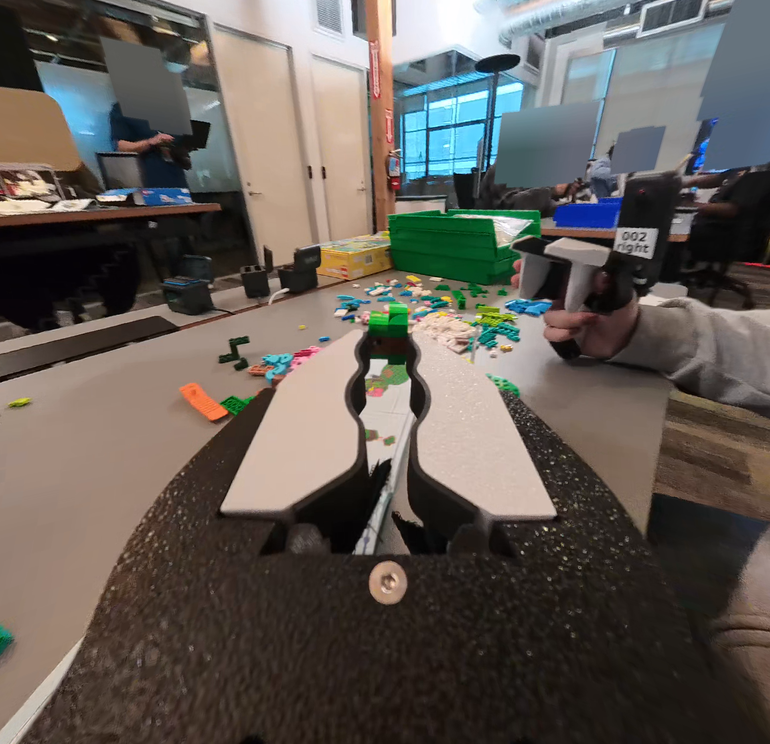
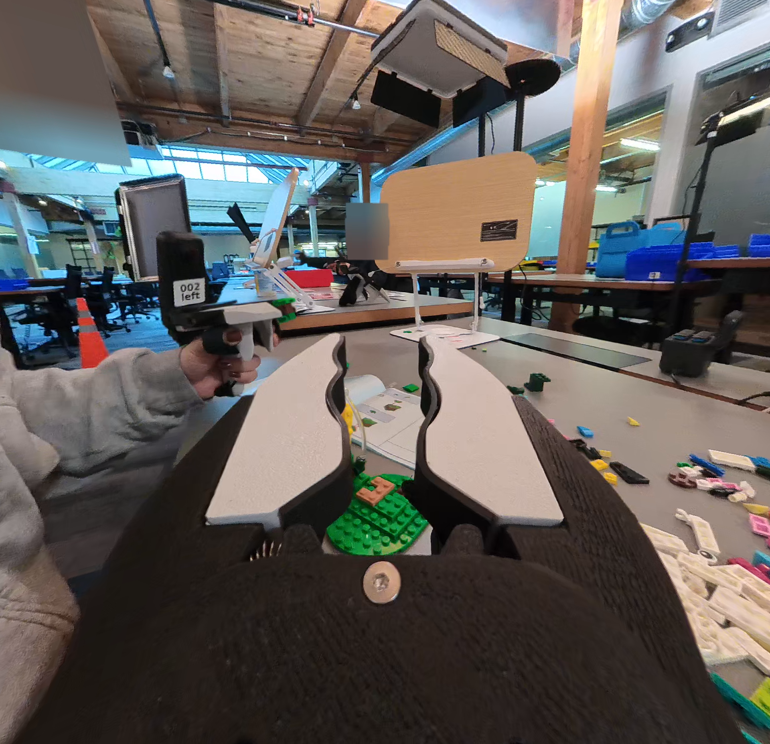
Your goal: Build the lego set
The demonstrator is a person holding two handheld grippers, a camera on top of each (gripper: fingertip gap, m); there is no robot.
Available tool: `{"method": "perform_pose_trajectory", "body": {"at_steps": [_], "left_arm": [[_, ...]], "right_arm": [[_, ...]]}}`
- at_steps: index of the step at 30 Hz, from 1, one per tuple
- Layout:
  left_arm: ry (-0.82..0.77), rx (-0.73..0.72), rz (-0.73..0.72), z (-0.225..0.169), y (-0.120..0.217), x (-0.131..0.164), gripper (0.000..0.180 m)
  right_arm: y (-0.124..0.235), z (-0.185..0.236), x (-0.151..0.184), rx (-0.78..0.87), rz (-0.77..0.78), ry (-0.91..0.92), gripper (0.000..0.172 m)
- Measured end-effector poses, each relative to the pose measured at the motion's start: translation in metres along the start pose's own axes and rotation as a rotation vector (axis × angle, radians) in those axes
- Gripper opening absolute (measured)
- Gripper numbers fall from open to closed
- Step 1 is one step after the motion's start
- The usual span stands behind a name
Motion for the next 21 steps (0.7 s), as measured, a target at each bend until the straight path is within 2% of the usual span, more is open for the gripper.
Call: {"method": "perform_pose_trajectory", "body": {"at_steps": [5,9,21], "left_arm": [[-0.087,-0.066,-0.011,-0.005,-0.004,0.012,0.016],[-0.115,0.013,-0.040,-0.014,-0.005,0.011,0.016],[-0.093,0.049,0.005,-0.015,-0.011,0.015,0.016]], "right_arm": [[0.001,-0.004,0.001,0.060,0.010,0.073,0.027],[-0.002,-0.004,0.005,-0.016,0.035,0.006,0.028],[-0.002,-0.009,0.005,0.124,0.044,0.185,0.025]]}}
Point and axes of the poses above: each gripper's, where its closed fingertips meet, y back along the fingers, x out of its underside, z = x × y across the jaws, the point moved 7 cm from there along y, back along the fingers, and after that the axes turned 6 degrees about -y, right-handed, at the moved point
